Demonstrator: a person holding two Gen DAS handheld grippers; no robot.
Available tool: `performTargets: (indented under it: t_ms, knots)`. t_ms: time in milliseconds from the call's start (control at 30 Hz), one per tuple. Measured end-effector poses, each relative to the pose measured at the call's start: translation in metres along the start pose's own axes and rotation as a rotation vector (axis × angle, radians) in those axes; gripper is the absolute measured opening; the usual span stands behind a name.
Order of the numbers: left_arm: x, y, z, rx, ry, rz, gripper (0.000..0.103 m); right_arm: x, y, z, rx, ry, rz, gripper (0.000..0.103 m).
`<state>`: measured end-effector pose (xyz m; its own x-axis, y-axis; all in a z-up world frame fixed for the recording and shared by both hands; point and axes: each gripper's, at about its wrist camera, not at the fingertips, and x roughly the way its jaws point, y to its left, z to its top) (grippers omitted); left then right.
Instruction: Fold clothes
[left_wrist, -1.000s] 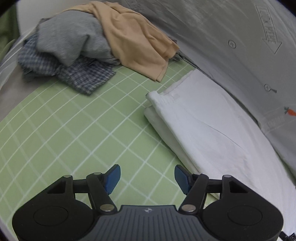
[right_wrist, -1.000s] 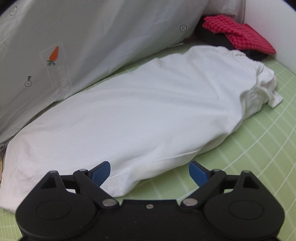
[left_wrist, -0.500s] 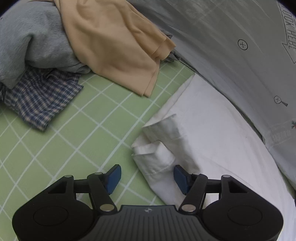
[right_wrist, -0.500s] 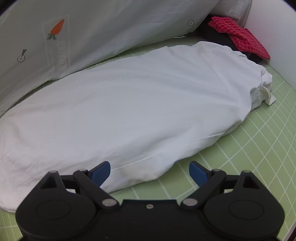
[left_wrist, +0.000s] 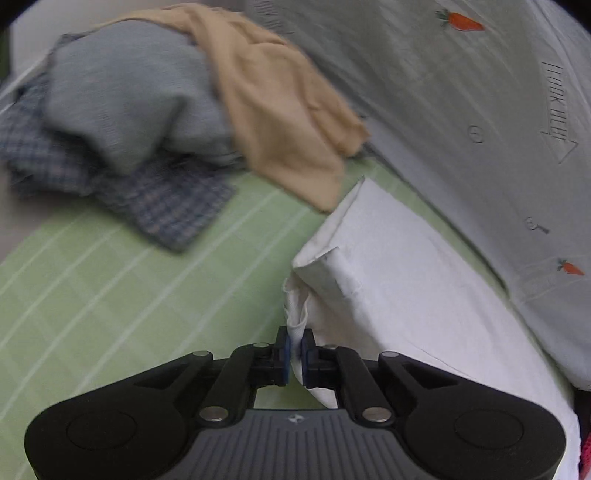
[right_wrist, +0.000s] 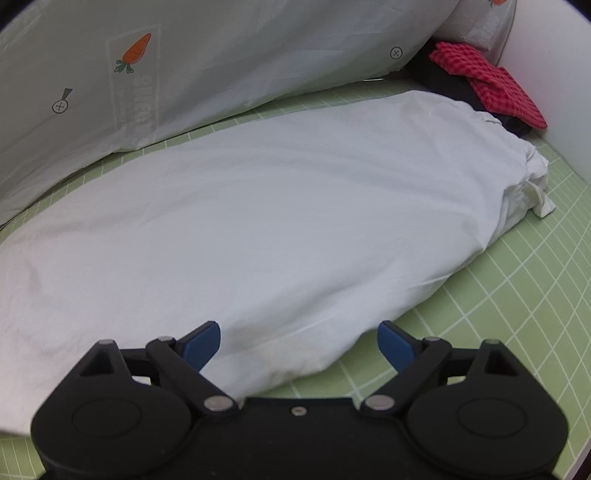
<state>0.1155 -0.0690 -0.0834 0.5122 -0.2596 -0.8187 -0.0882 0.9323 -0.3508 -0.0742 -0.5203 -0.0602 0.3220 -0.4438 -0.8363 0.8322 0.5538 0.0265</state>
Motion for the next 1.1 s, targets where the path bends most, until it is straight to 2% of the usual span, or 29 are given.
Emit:
performTargets:
  t_ms: [67, 133, 167, 200, 233, 300, 333, 567, 700, 967, 1000, 1100]
  knots:
    - [0.0, 0.021, -0.011, -0.046, 0.036, 0.041, 0.007, -0.004, -0.002, -0.005, 0.006, 0.002, 0.006, 0.093]
    - [-0.005, 0.04, -0.018, -0.113, 0.058, 0.018, 0.009, -0.006, -0.005, -0.011, 0.021, 0.018, 0.013, 0.093]
    - [-0.009, 0.044, -0.019, -0.131, 0.055, 0.009, 0.016, -0.006, -0.007, -0.013, 0.027, 0.024, 0.015, 0.093]
    - [-0.013, 0.044, -0.019, -0.129, 0.049, 0.017, 0.018, -0.007, -0.009, -0.015, 0.032, 0.028, 0.016, 0.093]
    - [-0.017, 0.044, -0.018, -0.126, 0.043, 0.024, 0.025, -0.008, -0.011, -0.017, 0.036, 0.031, 0.017, 0.093]
    - [-0.02, 0.043, -0.016, -0.103, 0.039, 0.014, 0.045, -0.009, -0.014, -0.018, 0.048, 0.035, 0.021, 0.093]
    - [-0.02, 0.043, -0.015, -0.093, 0.047, 0.006, 0.06, -0.009, -0.015, -0.019, 0.054, 0.036, 0.023, 0.093]
    - [-0.027, 0.045, -0.021, -0.123, 0.042, -0.011, 0.077, -0.016, -0.016, -0.02, 0.056, 0.02, 0.033, 0.093]
    - [-0.017, 0.044, -0.024, -0.127, 0.071, -0.007, 0.077, -0.014, -0.018, -0.022, 0.063, 0.033, 0.03, 0.093]
    - [-0.006, 0.037, -0.025, -0.127, 0.055, 0.004, 0.075, -0.013, -0.02, -0.024, 0.069, 0.043, 0.011, 0.093]
    - [-0.004, 0.037, -0.025, -0.123, 0.058, 0.007, 0.073, -0.013, -0.02, -0.024, 0.073, 0.043, 0.009, 0.093]
    - [-0.002, 0.038, -0.024, -0.115, 0.063, 0.018, 0.056, -0.014, -0.021, -0.025, 0.082, 0.04, 0.003, 0.093]
